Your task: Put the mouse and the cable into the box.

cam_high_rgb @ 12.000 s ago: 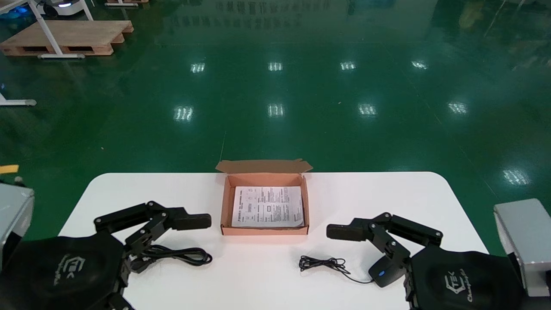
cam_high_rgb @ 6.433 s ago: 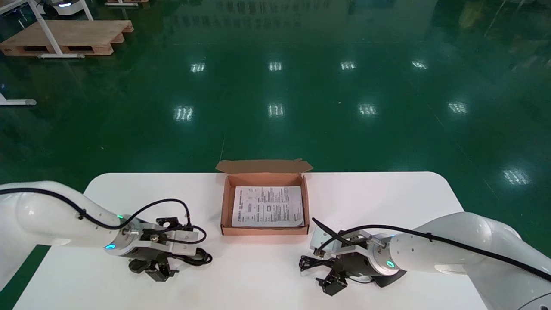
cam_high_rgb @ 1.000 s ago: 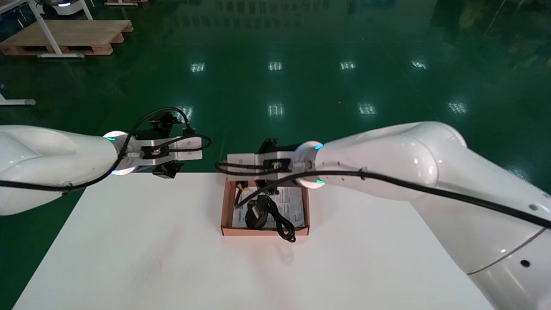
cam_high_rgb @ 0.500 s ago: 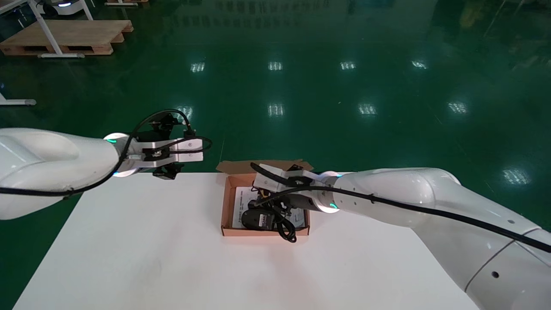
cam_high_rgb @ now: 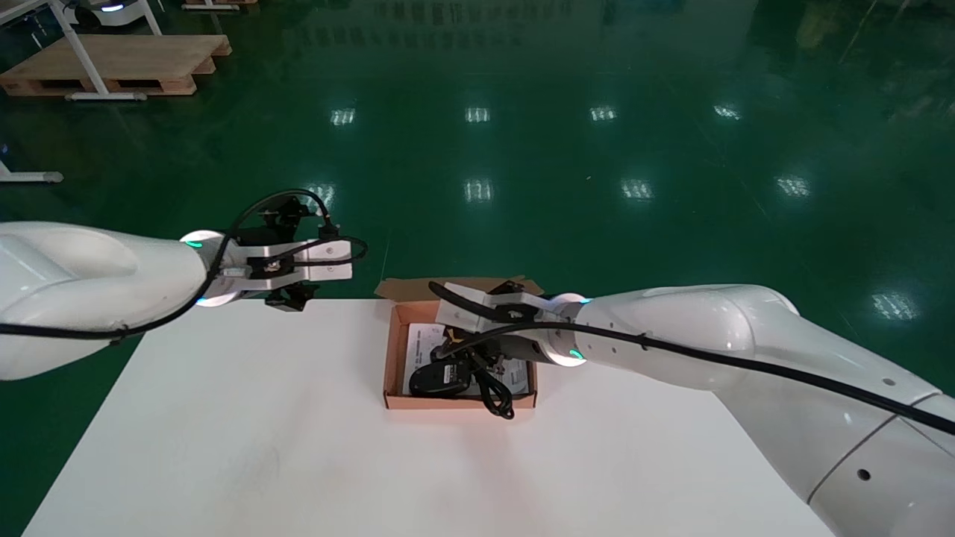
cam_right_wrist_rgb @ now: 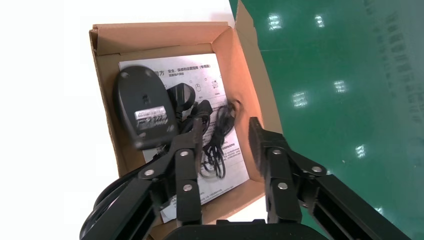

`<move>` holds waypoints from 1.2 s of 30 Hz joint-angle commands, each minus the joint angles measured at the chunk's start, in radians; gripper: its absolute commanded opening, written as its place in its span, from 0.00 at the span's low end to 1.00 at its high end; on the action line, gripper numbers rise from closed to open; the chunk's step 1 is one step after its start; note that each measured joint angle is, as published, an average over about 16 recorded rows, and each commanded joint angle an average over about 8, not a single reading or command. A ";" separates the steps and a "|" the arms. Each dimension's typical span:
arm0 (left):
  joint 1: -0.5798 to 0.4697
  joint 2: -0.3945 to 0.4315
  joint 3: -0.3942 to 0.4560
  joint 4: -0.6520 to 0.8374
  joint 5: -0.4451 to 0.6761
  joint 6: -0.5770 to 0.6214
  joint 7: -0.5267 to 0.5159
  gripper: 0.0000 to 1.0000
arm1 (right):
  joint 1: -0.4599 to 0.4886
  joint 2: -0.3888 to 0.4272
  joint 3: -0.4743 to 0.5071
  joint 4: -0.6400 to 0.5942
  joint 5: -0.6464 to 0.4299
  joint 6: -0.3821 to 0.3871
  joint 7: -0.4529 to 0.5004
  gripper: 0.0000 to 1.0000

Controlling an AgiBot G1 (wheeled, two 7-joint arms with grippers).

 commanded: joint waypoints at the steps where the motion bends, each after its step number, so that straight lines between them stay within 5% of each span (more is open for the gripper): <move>1: 0.000 0.000 0.000 0.001 -0.001 -0.001 0.000 1.00 | 0.002 0.000 0.000 0.003 -0.006 -0.002 0.001 1.00; 36: 0.353 -0.247 -0.498 -0.139 -0.957 0.430 0.270 1.00 | -0.333 0.428 0.480 0.336 0.630 -0.477 -0.109 1.00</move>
